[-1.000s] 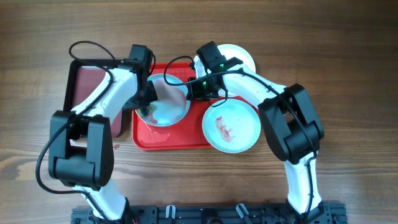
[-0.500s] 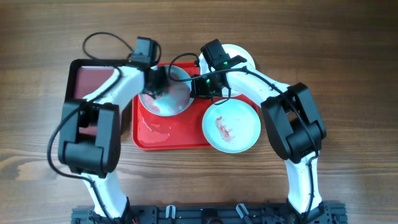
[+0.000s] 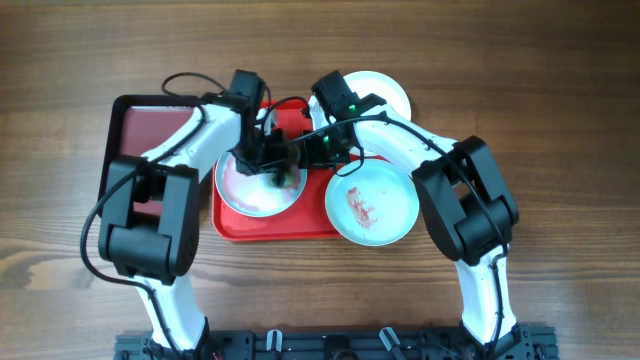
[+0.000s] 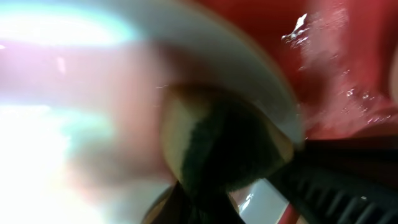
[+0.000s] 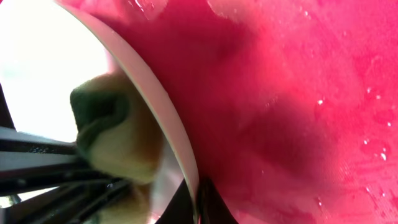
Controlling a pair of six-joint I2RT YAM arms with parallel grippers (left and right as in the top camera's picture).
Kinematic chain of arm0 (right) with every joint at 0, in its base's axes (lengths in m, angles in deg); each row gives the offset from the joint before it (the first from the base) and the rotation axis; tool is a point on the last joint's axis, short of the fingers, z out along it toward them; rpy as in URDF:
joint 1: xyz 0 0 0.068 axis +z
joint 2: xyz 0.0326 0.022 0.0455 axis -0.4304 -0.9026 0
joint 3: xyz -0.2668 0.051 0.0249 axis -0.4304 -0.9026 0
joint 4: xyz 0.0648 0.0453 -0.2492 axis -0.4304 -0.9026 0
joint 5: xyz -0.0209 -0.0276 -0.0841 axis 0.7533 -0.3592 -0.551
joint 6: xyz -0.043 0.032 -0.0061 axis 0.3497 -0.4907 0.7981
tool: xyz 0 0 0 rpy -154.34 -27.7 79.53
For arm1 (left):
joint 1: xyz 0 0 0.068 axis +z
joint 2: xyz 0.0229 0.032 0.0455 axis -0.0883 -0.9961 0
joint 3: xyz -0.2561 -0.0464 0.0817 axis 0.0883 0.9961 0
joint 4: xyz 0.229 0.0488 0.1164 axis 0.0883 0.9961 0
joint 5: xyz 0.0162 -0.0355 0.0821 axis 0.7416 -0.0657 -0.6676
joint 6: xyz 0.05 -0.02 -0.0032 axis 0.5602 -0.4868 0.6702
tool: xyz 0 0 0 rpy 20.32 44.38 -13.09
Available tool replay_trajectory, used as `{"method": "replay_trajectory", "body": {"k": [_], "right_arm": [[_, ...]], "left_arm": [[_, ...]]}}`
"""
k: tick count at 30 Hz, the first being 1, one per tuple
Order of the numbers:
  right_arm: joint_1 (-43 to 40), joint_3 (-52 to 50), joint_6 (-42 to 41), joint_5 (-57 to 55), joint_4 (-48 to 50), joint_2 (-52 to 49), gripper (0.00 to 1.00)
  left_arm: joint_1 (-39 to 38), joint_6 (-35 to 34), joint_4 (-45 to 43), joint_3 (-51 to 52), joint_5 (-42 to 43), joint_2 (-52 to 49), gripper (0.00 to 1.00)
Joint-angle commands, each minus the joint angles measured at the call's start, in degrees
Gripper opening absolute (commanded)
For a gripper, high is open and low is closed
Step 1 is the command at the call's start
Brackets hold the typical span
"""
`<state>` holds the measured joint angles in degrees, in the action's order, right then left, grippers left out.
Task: Clean dirty plates on tray and stack at the side
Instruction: 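Continue scrubbing the plate center with the sponge in the left gripper, then lift the cleaned light-blue plate off the red tray with the right gripper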
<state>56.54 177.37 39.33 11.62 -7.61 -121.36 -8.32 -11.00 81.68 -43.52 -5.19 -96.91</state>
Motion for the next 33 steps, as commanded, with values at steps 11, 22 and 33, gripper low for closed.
{"method": "replay_trajectory", "body": {"k": [11,22,33], "right_arm": [[-0.79,-0.15,1.42,-13.66,-12.66,8.28,0.04],[3.45,-0.15,0.09,-46.21,-18.99,28.57,0.04],[17.84,-0.15,0.33,-77.5,-18.01,28.52,0.04]], "left_arm": [[10.21,0.59,11.5,-19.19,0.59,3.69,0.04],[9.4,-1.09,13.7,-18.27,-3.26,3.58,0.04],[9.38,-1.11,13.64,-16.72,-6.6,3.58,0.04]]}}
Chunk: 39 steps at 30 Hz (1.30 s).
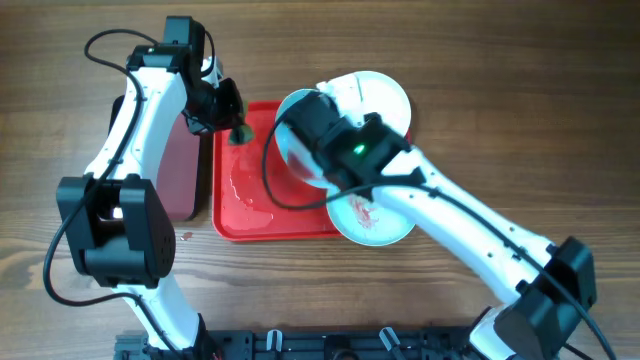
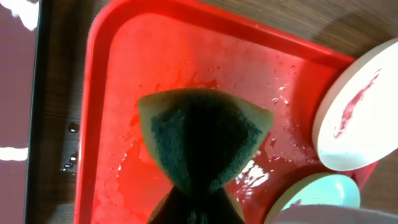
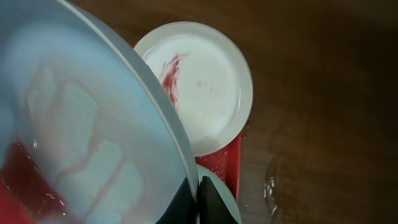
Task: Clean dirty plates on tray and stack at the side
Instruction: 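Lift the cleaned light-blue plate off the red tray with the right gripper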
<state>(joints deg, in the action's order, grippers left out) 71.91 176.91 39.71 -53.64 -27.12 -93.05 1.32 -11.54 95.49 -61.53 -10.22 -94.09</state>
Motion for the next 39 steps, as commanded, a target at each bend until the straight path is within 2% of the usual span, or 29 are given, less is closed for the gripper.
{"method": "replay_trajectory", "body": {"k": [1,6,11,15,21,28,32,37,39], "right_arm": [[3.52,0.31,1.01,-14.32,2.43,0.22,0.04],[8.63,0.31,4.15,-22.73,5.38,0.22,0.04],[14.05,0.31,4.74,-40.3,7.02,0.22,0.04],[16.02,0.28,10.27,-47.56,11.34,0.22,0.05],[17.55,0.31,19.19,-50.4,19.39,0.22,0.04],[17.55,0.28,19.23,-50.36,19.85,0.22,0.04],[17.53,0.2,18.99,-41.31,18.05,0.22,0.04],[13.81,0.17,2.75,-3.58,7.23,0.2,0.04],[9.14,0.17,-1.68,3.37,5.49,0.2,0.04]], "left_arm": [[-0.26,-0.57,-0.24,1.6,-1.57,0.76,0.04],[-0.26,-0.57,-0.66,2.32,-1.53,0.61,0.04],[-0.26,-0.57,-0.66,2.32,-1.53,0.61,0.04],[-0.26,-0.57,-0.66,2.32,-1.53,0.61,0.04],[-0.26,-0.57,-0.63,2.32,-1.53,0.61,0.04],[-0.26,-0.59,-0.63,2.32,-1.53,0.61,0.04],[-0.26,-0.59,-0.63,2.32,-1.51,0.61,0.04],[-0.26,-0.59,-0.63,2.32,-1.51,0.61,0.04],[-0.26,-0.59,-0.61,2.32,-1.51,0.61,0.04]]}}
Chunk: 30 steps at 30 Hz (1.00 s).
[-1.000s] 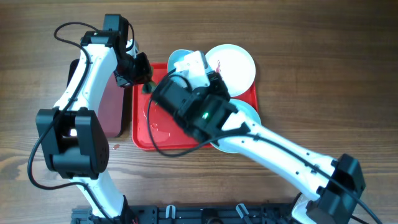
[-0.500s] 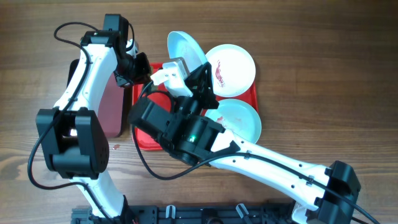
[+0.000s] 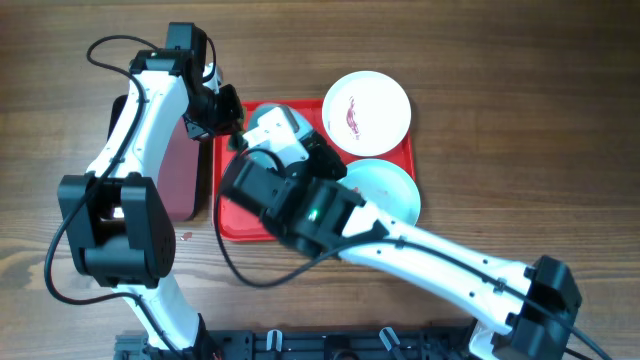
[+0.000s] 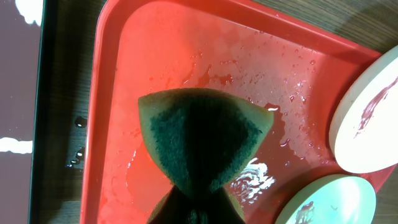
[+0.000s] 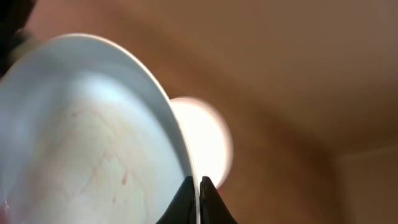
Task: Clean dirty plates on tray and stack at the side
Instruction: 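Lift the cleaned light-blue plate off the red tray with the right gripper, then carry the plate right and set it on the table beside the tray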
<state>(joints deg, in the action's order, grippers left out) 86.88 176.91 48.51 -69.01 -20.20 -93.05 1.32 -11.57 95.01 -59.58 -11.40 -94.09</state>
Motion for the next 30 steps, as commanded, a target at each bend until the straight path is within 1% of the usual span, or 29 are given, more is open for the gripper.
{"method": "replay_trajectory", "body": {"k": [1,2,4,7,9,10,11,13,16,17,20,21,23,25,28,30], "right_arm": [[-8.04,0.2,-10.58,21.18,-1.51,0.22,0.05],[-10.88,0.39,-9.44,26.1,-1.46,0.22,0.04],[-14.88,0.68,-3.74,36.94,-1.62,0.22,0.04],[-21.16,0.68,-3.08,45.38,-3.23,0.22,0.04],[-25.79,0.68,-2.12,53.02,-2.86,0.22,0.04],[-27.39,0.74,-1.75,54.69,-2.75,0.22,0.04],[-28.44,0.79,-2.4,52.39,-3.02,0.44,0.04],[-28.83,0.79,-4.59,40.96,-3.41,0.66,0.04],[-26.49,0.79,-2.62,34.21,-2.73,0.66,0.04],[-24.94,0.79,-2.67,30.67,-2.73,0.66,0.04],[-17.88,0.79,-3.28,10.45,-2.54,0.63,0.04],[-15.98,0.79,-3.37,5.97,-2.29,0.63,0.04],[-11.26,0.79,-6.16,-6.21,-3.28,0.63,0.04],[-4.44,0.79,-6.27,-21.9,-4.94,0.63,0.04],[0.17,0.79,-4.28,-34.51,-4.74,0.63,0.04],[2.19,0.79,1.01,-35.04,-3.41,0.63,0.04]], "left_arm": [[-0.26,-0.57,-0.13,0.37,-0.33,0.61,0.04],[-0.26,-0.55,-0.13,0.37,-0.33,0.61,0.04],[-0.26,-0.55,-0.13,0.37,-0.35,0.61,0.04],[-0.26,-0.55,-0.15,0.37,-0.35,0.61,0.04],[-0.26,-0.55,-0.11,0.37,-0.35,0.61,0.04],[-0.26,-0.55,-0.13,0.37,-0.33,0.61,0.04],[-0.26,-0.55,-0.13,0.37,-0.35,0.61,0.04],[-0.26,-0.55,-0.13,0.37,-0.35,0.61,0.04],[-0.26,-0.55,-0.07,0.37,-0.33,0.61,0.04],[-0.26,-0.55,0.11,0.37,-0.35,0.61,0.04],[-0.26,-0.55,0.13,0.37,-0.35,0.61,0.04],[-0.26,-0.55,0.13,0.37,-0.35,0.61,0.04],[-0.26,-0.52,0.33,0.37,-0.35,0.61,0.04],[-0.26,-0.55,0.31,0.37,-0.35,0.61,0.04],[-0.26,-0.55,0.31,0.37,-0.35,0.61,0.04],[-0.26,-0.55,0.31,0.37,-0.35,0.61,0.04]]}}
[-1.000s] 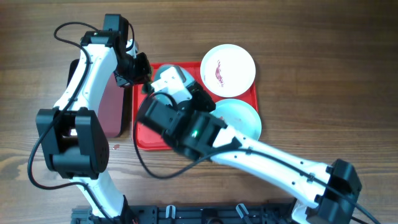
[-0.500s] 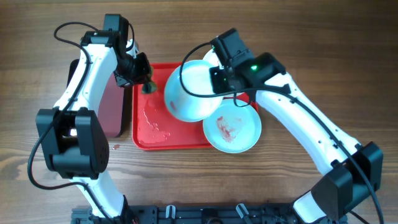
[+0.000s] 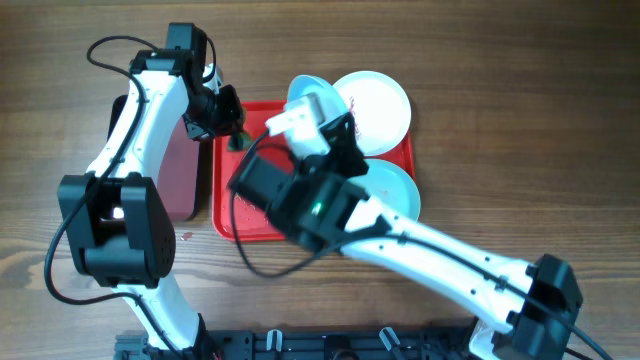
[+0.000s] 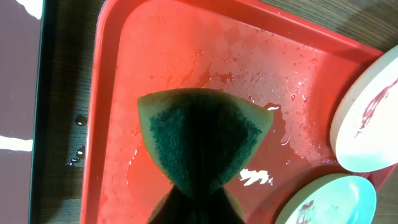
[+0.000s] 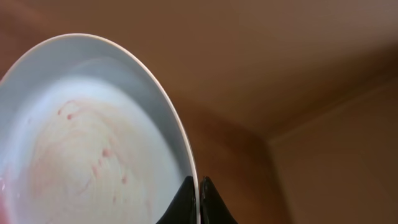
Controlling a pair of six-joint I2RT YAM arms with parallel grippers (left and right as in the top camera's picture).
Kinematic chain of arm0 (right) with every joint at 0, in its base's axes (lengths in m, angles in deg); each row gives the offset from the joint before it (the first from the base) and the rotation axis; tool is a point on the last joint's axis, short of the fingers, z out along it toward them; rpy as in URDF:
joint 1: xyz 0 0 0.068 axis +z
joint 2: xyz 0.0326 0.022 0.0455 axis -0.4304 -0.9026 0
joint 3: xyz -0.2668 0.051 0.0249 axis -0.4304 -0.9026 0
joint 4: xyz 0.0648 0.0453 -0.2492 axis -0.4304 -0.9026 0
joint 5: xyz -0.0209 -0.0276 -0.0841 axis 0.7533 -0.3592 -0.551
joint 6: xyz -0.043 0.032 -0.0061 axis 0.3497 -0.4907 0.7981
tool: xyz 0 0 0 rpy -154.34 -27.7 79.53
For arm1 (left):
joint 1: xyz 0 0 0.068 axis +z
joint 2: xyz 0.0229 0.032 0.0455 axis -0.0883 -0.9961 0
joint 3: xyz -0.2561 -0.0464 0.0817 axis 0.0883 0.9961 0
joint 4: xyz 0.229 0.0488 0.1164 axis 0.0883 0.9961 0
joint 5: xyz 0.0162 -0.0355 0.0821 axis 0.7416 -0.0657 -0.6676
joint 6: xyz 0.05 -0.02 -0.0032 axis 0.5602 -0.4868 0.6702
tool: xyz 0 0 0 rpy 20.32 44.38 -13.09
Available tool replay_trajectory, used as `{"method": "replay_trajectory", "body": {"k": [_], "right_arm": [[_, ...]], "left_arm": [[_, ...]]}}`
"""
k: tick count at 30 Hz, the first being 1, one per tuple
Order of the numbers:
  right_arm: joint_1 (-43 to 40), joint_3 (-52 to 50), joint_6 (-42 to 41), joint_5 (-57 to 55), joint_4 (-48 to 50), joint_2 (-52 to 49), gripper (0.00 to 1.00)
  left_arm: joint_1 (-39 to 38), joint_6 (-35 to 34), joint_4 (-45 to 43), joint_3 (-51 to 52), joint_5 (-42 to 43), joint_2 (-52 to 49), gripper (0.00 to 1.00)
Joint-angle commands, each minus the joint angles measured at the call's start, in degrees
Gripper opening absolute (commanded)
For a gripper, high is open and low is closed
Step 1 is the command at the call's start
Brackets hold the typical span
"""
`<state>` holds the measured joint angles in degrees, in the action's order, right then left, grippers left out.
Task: Clean dirty plates on tray and stack at the side
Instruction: 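Carry the plate right and set it on the table beside the tray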
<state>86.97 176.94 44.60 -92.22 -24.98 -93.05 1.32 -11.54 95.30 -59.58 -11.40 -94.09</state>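
My left gripper (image 4: 199, 200) is shut on a green-and-yellow sponge (image 4: 205, 140) and hangs over the far left corner of the wet red tray (image 4: 115, 93). High over the tray, my right gripper (image 5: 198, 186) is shut on the rim of a pale blue plate (image 5: 93, 137) with faint pink smears; overhead, that plate (image 3: 303, 92) sits near the tray's far edge. A white plate (image 3: 380, 95) streaked red lies at the far right. Another pale plate (image 3: 400, 190) with a red smear lies at the tray's right side.
A dark maroon tray (image 3: 190, 170) lies left of the red tray, mostly under my left arm. Water drops sit on the wood between them (image 4: 76, 140). My raised right arm (image 3: 400, 240) covers much of the red tray overhead. Wooden table (image 3: 520, 120) surrounds everything.
My right gripper has moved the held plate to the right and farther back, near the white plate. The left gripper with the sponge has stayed put.
First the sponge was on the pale blue plate on the tray while my right gripper held its rim. Then the plate was lifted and the sponge was over the tray's far left corner. The plate has stayed raised since.
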Motion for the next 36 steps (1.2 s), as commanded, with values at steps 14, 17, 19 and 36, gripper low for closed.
{"method": "replay_trajectory", "body": {"k": [14,17,19,36], "right_arm": [[3.39,0.76,6.12,-9.66,3.87,0.63,0.04],[-0.22,0.39,5.62,27.04,2.45,0.63,0.04],[-6.67,-0.48,1.38,47.65,2.32,0.63,0.04],[-82.99,-16.13,-5.66,86.88,7.3,0.81,0.04]], "left_arm": [[-0.26,-0.57,0.0,0.37,-0.35,0.61,0.04],[-0.26,-0.55,-0.02,0.37,-0.35,0.61,0.04],[-0.26,-0.55,0.02,0.37,-0.35,0.61,0.04],[-0.26,-0.55,0.22,0.37,-0.35,0.61,0.04]]}}
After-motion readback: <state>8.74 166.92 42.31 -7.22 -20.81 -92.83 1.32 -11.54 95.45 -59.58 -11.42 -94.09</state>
